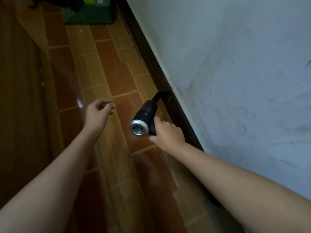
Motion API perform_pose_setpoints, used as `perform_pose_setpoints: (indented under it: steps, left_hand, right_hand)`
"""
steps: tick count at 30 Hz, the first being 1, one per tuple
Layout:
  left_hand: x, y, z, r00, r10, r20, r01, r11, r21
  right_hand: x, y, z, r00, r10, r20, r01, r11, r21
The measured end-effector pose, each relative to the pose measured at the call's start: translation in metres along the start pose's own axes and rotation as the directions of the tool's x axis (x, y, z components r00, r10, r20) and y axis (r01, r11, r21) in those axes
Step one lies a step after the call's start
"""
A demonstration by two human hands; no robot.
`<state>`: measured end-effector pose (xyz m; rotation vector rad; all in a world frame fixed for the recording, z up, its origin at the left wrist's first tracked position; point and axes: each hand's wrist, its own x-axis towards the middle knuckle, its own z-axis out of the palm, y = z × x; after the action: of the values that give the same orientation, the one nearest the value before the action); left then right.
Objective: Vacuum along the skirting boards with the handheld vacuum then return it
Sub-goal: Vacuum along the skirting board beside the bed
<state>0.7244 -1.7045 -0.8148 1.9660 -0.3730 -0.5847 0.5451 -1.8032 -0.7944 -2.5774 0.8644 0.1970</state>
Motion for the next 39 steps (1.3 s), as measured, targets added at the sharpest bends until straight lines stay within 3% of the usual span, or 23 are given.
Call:
perform_pose_setpoints:
  steps: [15,26,39]
  left_hand:
    - [-0.038,-0.021,0.000,0.991,0.121,0.049,-0.125,0.988,0.088]
    - [-0.078,-0.042,0.008,0.989,0.124,0.079,-0.132,0.985,0.107]
    - [-0.114,-0.053,0.027,0.975,0.137,0.175,-0.177,0.953,0.244]
  right_hand:
    - [-0.050,0.005,0.028,0.998,0.011,-0.067,-0.011,1.000,-0.001]
    - [-0.102,0.012,0.038,0.997,0.011,-0.080,-0.011,1.000,-0.005]
    - [-0.149,0.029,0.043,0.997,0.002,-0.073,-0.002,1.000,0.008]
